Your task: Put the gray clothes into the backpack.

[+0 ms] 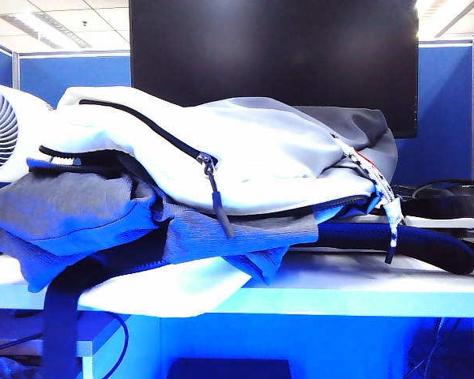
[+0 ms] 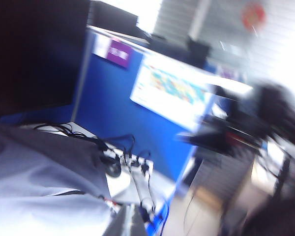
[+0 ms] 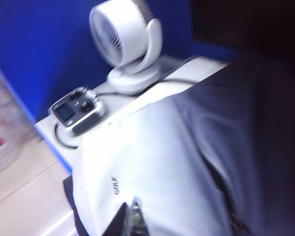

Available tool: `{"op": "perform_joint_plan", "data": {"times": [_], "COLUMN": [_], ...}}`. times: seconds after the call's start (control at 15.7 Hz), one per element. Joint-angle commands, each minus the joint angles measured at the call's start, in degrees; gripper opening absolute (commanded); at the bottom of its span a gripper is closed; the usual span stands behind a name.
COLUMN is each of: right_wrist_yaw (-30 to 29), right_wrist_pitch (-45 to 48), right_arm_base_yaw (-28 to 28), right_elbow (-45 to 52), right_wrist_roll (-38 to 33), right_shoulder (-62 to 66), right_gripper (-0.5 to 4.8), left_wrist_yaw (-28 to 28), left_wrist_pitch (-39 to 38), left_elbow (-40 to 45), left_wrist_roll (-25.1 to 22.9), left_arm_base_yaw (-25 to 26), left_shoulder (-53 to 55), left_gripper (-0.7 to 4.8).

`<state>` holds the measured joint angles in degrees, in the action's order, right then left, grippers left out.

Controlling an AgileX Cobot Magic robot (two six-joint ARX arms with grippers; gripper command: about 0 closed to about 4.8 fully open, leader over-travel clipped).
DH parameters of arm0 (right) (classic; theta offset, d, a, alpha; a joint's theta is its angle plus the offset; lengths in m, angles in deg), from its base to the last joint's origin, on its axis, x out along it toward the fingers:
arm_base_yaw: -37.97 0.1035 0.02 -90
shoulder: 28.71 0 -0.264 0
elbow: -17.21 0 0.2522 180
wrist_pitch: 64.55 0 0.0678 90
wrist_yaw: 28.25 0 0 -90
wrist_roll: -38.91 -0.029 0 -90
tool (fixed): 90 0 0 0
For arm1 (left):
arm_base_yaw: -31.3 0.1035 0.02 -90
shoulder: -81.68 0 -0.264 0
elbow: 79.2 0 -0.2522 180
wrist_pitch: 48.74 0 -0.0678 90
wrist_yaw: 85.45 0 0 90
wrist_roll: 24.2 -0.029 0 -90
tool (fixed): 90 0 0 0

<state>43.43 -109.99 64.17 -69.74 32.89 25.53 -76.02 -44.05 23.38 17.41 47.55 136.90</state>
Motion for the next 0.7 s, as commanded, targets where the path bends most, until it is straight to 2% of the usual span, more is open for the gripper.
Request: {"op": "perform_joint_plan", "data": {"times": [0.06,0.13,0.25,0.32,0.38,0.51,0.64,0.7], "right_wrist_yaw": [6.56,8.96,15.56,17.0,17.22,18.64,18.45,18.71], "right_wrist_pitch": [-1.4,-2.03,-3.3,-3.32,-3.85,-5.42,-5.35,-4.98], "right_arm_base_yaw": [0.04,0.04,0.04,0.13,0.13,0.13,0.13,0.13], "right_elbow": [-0.24,-0.24,0.13,2.34,4.7,10.01,15.56,17.9], "right_wrist_roll": [-1.99,-1.97,-1.95,-4.11,-6.62,-11.02,-15.63,-15.78], "right_shoulder": [-8.52,-10.86,-15.28,-19.21,-21.79,-27.3,-33.27,-36.22], "right_gripper": [-0.05,-0.05,-0.05,-0.06,-0.05,-0.06,-0.05,-0.06], "left_wrist_yaw": [20.31,28.81,38.82,41.88,43.95,45.64,52.19,53.99], "left_wrist_pitch": [-36.5,-45.88,-56.52,-58.29,-59.67,-61.81,-61.59,-60.94], "left_elbow": [-0.07,-0.07,-0.04,-0.07,-0.07,0.07,1.77,3.39], "left_wrist_roll": [-29.33,-38.4,-48.5,-49.35,-50.77,-50.12,-50.25,-50.47], "left_arm_base_yaw": [-9.92,-12.28,-18.1,-22.71,-24.59,-25.75,-25.75,-25.75], "left_shoulder": [-3.26,-4.24,-6.64,-10.38,-12.83,-17.18,-23.06,-26.49], "left_gripper": [-0.05,-0.05,-0.06,-0.05,-0.05,-0.05,-0.06,-0.05]}}
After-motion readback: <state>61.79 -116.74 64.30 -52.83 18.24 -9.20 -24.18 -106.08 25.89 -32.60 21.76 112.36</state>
